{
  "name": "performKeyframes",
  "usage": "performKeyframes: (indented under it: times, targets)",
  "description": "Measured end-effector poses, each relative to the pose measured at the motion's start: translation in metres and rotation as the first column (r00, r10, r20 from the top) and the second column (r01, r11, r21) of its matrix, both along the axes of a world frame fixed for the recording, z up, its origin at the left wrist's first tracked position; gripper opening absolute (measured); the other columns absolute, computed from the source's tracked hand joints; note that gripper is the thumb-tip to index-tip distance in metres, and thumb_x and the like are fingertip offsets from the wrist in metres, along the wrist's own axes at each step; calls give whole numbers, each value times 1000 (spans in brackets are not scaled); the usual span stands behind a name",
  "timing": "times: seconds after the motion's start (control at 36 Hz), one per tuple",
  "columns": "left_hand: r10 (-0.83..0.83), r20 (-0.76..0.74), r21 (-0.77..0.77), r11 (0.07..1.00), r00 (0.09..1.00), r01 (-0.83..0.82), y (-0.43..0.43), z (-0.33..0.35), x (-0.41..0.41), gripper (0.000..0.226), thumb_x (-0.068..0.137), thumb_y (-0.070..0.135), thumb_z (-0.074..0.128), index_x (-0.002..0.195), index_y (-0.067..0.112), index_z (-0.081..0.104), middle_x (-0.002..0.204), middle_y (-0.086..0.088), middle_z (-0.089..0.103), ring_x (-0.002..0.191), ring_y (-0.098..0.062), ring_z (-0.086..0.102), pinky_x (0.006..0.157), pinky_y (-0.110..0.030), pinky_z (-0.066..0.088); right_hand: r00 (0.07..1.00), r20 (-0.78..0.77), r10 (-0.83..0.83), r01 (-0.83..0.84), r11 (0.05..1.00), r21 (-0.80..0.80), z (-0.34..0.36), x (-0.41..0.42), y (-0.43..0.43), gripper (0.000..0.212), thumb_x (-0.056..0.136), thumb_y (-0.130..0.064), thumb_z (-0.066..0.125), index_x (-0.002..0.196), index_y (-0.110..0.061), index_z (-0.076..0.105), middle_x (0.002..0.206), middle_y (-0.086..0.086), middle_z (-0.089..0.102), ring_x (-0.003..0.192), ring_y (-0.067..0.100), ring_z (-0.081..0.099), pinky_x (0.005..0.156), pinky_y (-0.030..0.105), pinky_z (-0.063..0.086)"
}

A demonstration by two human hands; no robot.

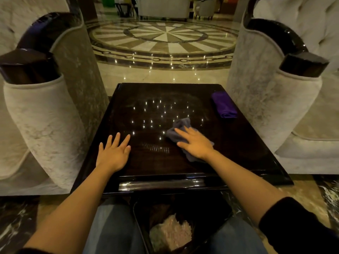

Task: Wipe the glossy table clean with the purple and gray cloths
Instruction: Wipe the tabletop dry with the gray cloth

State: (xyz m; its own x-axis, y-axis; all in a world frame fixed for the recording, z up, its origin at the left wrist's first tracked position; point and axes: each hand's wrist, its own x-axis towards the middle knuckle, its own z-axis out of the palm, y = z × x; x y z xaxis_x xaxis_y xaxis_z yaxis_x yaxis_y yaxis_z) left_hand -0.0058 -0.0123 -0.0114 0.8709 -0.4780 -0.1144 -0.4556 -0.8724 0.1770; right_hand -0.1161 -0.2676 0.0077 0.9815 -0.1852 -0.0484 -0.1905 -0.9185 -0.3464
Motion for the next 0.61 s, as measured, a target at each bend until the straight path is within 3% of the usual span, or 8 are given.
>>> performKeyframes:
  times: [0.14,0.36,0.5,0.61]
  targets:
    - [5,-5,13,1000,1000,-5,0,-1,0,49,96,41,14,142,35,-2,156,-3,-4,142,-26,-8,114,-49,0,985,5,173,-173,984,35,0,-13,36,54,92,-37,46,140,-32,22,153,8,18,141,25,12,114,36,8]
    - [8,6,12,1000,1000,-9,-1,2,-3,49,96,40,16,143,34,0,156,-4,-3,142,-27,-7,114,-50,1,924,94,370,-375,926,50,-3,-41,71,52,89,-20,49,137,-30,31,151,7,27,139,21,20,114,33,14]
    - [6,-17,15,1000,1000,-5,-2,5,-3,49,97,39,16,143,33,0,156,-4,-3,142,-27,-7,114,-50,1,879,158,451,-465,883,65,-6,-59,87,50,86,-9,50,133,-24,41,148,8,32,138,21,25,114,33,18]
    - [5,-27,7,1000,1000,-5,-3,8,-3,49,97,38,17,143,33,1,156,-4,-3,142,-27,-7,114,-50,0,861,244,446,-493,851,184,-4,-70,98,43,83,-2,52,124,-16,54,141,12,44,133,25,35,112,37,26]
